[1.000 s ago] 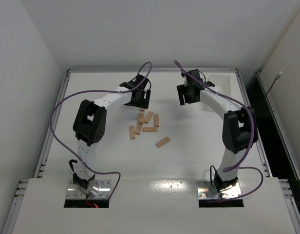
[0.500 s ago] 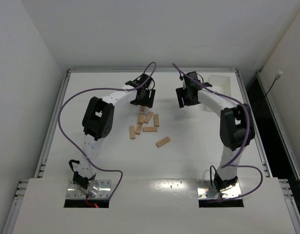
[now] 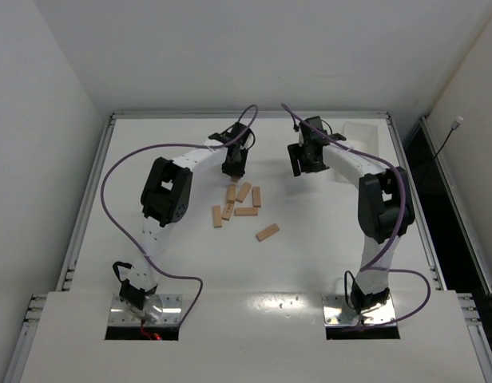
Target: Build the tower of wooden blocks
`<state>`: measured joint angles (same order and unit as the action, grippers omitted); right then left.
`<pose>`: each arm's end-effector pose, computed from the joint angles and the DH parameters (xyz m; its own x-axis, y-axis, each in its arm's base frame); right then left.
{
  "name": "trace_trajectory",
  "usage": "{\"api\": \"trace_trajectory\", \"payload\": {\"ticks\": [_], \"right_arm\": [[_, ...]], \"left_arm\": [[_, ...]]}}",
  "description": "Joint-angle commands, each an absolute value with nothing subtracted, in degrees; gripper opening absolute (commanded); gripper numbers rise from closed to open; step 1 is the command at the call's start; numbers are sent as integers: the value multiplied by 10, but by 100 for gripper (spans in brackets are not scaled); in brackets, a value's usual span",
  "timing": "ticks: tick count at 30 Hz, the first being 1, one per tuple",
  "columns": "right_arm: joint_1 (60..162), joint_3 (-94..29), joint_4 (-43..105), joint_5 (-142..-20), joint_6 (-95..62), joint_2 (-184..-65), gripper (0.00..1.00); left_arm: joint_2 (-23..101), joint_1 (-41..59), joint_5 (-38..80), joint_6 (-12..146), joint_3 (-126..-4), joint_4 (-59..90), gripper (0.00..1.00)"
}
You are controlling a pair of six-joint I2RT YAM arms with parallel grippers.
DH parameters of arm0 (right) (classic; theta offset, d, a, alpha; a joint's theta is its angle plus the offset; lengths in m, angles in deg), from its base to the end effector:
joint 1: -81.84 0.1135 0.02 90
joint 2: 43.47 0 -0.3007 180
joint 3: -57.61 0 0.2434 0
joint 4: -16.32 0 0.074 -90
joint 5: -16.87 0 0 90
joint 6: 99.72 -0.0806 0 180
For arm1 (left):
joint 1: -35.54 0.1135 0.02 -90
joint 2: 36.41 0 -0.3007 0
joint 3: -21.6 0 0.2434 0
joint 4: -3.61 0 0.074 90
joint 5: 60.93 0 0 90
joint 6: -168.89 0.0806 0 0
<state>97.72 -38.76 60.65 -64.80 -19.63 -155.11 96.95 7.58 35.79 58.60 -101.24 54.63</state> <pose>0.4298 0.1101 0.1963 -0.8517 -0.0652 -0.5200 -0.0545 0.9979 -0.0360 0.4807 -0.2445 0.1523 -0.8727 0.0734 -0.4826 0.1213 0.9902 -0.0688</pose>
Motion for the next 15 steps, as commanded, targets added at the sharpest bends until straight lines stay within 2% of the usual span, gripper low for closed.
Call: {"api": "trace_trajectory", "payload": {"ticks": [1, 3, 5, 15], "right_arm": [[974, -406, 600, -654, -199, -1556, 60], [974, -401, 600, -654, -199, -1556, 59], [974, -401, 600, -654, -199, -1551, 59], [974, -379, 590, -654, -189, -1529, 59]], "left_arm": [[976, 80, 357, 589, -1031, 556, 13], [976, 80, 366, 602, -1031, 561, 6], [970, 86, 372, 616, -1025, 561, 4], [963, 86, 358, 820, -995, 560, 3]]}}
